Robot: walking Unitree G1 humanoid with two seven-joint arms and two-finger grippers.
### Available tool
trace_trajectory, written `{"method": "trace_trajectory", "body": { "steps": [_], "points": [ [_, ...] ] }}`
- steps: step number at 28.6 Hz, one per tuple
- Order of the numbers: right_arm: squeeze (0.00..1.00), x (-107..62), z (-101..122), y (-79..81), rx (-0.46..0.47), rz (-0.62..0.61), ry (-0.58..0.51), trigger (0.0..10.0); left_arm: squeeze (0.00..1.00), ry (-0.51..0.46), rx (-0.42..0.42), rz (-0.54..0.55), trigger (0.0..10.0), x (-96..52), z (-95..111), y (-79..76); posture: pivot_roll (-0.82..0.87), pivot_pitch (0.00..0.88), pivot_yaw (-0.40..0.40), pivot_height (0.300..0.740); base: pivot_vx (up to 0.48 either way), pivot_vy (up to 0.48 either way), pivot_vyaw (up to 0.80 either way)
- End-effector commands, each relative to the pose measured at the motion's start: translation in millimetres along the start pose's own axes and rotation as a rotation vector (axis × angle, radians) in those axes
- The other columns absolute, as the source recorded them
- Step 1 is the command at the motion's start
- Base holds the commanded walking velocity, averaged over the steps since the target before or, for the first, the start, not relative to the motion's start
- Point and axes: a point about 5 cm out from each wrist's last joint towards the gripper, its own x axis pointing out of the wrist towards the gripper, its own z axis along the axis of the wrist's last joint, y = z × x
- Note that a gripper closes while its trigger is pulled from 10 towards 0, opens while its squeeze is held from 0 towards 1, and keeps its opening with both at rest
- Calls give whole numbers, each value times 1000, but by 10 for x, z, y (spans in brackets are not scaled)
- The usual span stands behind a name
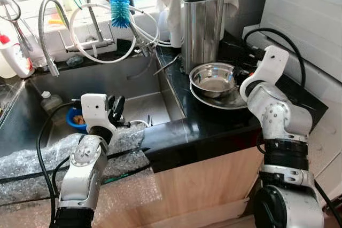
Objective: Kitchen organization
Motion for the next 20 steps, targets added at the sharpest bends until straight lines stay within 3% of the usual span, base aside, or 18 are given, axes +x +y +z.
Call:
{"method": "trace_trajectory", "body": {
  "steps": [1, 15, 20],
  "points": [
    [0, 22, 79, 85, 28, 9, -19, 10000, 0, -20, 22, 22, 10000, 8, 47, 56, -97, 0, 105, 740, 0, 0, 0],
    [0, 65, 120, 43, 59, -40, -26, 10000, 0, -16, 19, 19, 10000, 14, 34, 46, -108, 0, 110, 740, 0, 0, 0],
    [0, 126, 25, 72, 67, -24, 36, 10000, 0, -18, 17, 18, 10000, 23, 36, 39, -104, 0, 104, 740, 0, 0, 0]
  ]
}}
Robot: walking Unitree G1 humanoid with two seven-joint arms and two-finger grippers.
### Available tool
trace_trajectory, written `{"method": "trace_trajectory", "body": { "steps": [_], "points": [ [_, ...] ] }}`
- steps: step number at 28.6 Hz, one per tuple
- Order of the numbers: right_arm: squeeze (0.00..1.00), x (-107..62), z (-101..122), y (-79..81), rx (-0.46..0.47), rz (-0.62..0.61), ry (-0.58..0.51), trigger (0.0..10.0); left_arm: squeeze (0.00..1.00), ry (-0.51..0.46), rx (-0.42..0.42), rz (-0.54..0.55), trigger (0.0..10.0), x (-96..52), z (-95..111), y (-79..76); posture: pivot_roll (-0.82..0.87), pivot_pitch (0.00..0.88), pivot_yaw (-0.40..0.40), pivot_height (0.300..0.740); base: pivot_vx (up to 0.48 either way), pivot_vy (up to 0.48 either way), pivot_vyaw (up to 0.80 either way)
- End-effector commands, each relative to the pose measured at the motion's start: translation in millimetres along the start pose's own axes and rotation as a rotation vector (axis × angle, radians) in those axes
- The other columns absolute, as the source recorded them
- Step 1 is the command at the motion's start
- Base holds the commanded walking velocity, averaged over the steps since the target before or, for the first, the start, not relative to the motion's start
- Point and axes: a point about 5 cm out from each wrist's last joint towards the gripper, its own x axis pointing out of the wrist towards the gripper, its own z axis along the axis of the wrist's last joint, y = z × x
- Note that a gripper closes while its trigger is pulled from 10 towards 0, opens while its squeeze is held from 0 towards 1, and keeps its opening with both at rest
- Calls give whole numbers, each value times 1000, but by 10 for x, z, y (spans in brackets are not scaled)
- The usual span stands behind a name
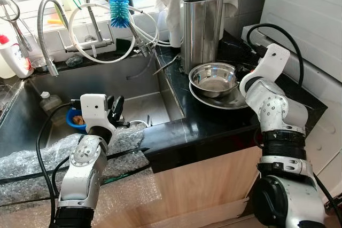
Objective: Kitchen organization
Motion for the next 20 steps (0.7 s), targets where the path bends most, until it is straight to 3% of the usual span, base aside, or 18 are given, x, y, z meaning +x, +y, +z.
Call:
{"method": "trace_trajectory", "body": {
  "steps": [1, 15, 16, 17, 20],
  "points": [
    [0, 9, 17, 75, 6, 23, 7, 10000, 0, -21, 19, 12, 10000, 19, 43, 26, -104, 0, 104, 740, 0, 0, 0],
    [0, 97, -100, 119, 33, 9, 62, 10000, 0, -20, 20, 18, 10000, 12, 36, 32, -96, 0, 100, 740, 0, 0, 0],
    [0, 97, -96, 118, 40, 7, 59, 6157, 0, -21, 20, 19, 10000, 12, 36, 32, -96, 0, 100, 740, 0, 0, 0],
    [0, 98, -86, 115, 46, 2, 54, 0, 0, -21, 20, 19, 10000, 12, 37, 32, -94, 0, 99, 740, 0, 0, 0],
    [0, 101, -74, 115, 52, -3, 52, 0, 0, -22, 21, 19, 10000, 12, 37, 32, -94, 0, 98, 740, 0, 0, 0]
  ]
}}
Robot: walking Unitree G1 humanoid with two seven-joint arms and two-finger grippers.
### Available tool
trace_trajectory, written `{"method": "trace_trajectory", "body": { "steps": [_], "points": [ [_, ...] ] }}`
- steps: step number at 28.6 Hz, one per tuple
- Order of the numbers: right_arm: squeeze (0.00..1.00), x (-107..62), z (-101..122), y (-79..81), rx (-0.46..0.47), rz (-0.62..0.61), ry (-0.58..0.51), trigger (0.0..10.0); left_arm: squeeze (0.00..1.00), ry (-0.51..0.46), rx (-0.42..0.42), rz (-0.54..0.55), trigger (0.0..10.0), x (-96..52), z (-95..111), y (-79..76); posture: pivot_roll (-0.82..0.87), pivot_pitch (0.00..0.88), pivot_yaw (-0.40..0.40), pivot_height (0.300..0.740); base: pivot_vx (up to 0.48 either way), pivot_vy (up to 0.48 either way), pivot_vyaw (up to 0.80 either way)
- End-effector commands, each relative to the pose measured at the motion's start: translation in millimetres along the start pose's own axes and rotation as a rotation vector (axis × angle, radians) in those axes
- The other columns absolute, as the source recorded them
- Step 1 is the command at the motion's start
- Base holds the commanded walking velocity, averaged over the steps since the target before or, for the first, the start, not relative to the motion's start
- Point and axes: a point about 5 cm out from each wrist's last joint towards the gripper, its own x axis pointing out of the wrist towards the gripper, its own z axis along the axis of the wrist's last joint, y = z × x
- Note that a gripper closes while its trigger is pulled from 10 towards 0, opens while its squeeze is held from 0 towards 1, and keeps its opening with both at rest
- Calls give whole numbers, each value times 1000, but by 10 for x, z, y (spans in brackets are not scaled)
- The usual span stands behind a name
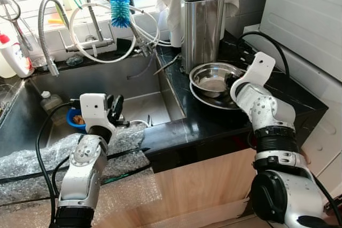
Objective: Kitchen organization
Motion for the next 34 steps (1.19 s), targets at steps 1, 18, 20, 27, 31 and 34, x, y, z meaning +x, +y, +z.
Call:
{"method": "trace_trajectory", "body": {
  "steps": [1, 18, 20, 27, 31, 34],
  "points": [
    [0, -6, 54, 80, 10, 13, -8, 0, 0, -8, 19, 12, 10000, 12, 26, 27, -94, 0, 98, 740, 0, 0, 0],
    [0, 16, 18, 132, 50, 28, 19, 0, 0, -8, 25, -5, 10000, 37, 35, 30, -90, 0, 103, 740, 0, 0, 0],
    [0, 16, 18, 137, 51, 30, 19, 0, 0, -7, 25, -10, 10000, 40, 35, 22, -90, 0, 104, 740, 0, 0, 0],
    [0, 13, 29, 163, 57, 47, 8, 0, 0, -8, 26, -13, 10000, 47, 40, 14, -86, 0, 103, 740, 0, 0, 0],
    [0, -16, 55, 214, 79, 83, -18, 0, 0, -15, 27, -6, 10000, 51, 51, 20, -82, 0, 104, 740, 0, 0, 0],
    [0, -101, 116, 306, 91, 133, -60, 0, 0, -25, 26, 3, 10000, 55, 70, 25, -80, 0, 105, 740, 0, 0, 0]
  ]
}}
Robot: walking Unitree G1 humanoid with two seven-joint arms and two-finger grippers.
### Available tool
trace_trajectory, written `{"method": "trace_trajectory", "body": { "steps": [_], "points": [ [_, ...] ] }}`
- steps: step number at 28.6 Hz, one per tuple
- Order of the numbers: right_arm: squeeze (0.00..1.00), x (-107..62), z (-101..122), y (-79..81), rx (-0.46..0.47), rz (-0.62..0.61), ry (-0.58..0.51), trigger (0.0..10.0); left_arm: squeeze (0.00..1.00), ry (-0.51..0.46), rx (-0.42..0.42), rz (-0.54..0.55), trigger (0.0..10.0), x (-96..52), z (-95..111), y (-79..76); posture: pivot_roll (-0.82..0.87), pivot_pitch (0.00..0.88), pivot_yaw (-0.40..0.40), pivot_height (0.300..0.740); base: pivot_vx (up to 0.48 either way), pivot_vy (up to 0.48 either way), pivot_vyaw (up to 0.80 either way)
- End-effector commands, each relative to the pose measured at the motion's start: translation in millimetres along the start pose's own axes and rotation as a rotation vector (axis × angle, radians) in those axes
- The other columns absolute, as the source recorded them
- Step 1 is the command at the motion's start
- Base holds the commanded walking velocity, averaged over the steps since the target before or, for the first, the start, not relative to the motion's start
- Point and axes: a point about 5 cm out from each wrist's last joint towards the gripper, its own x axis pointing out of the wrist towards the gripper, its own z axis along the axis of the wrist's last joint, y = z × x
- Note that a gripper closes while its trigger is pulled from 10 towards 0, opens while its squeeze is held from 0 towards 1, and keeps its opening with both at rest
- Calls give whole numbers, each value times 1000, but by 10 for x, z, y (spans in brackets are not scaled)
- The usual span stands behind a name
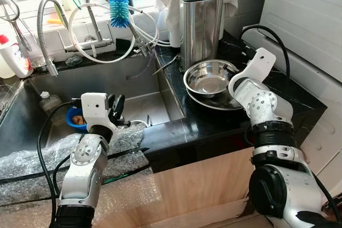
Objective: Kitchen organization
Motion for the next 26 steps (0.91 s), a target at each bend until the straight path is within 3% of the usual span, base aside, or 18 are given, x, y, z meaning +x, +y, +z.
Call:
{"method": "trace_trajectory", "body": {
  "steps": [1, 3, 4, 9, 12, 16, 18, 21, 26],
  "points": [
    [0, -50, 70, 115, 3, 56, -26, 0, 0, -20, 26, 15, 10000, 29, 56, 42, -80, 0, 105, 740, 0, 0, 0],
    [0, -50, 70, 115, 3, 56, -26, 0, 0, -20, 26, 15, 10000, 29, 56, 42, -80, 0, 105, 740, 0, 0, 0],
    [0, -50, 70, 115, 3, 56, -26, 10000, 0, -20, 26, 15, 10000, 29, 56, 42, -80, 0, 105, 740, 0, 0, 0],
    [0, -304, 147, 218, -69, 88, -84, 10000, 0, -25, -7, 17, 10000, 39, 66, -2, -84, 0, 103, 740, 0, 0, 0],
    [0, -343, 157, 208, -85, 81, -99, 10000, 0, -24, -13, 17, 10000, 40, 62, -10, -86, 0, 103, 740, 0, 0, 0],
    [0, -406, 206, 355, -136, 207, -216, 10000, 0, -19, -85, 37, 10000, 62, 54, -11, -91, 0, 103, 740, 0, 0, 0],
    [0, -424, 162, 491, -179, 321, -287, 10000, 0, -11, -140, 36, 10000, 85, 50, -16, -84, 0, 98, 740, 0, 0, 0],
    [0, -428, 121, 529, -213, 358, -312, 10000, 0, -8, -160, 35, 10000, 93, 52, -14, -82, 0, 98, 740, 0, 0, 0],
    [0, -382, -183, 552, -297, 444, -329, 10000, 0, -7, -168, 16, 10000, 116, 79, 13, -67, 0, 93, 740, 0, 0, 0]
  ]
}}
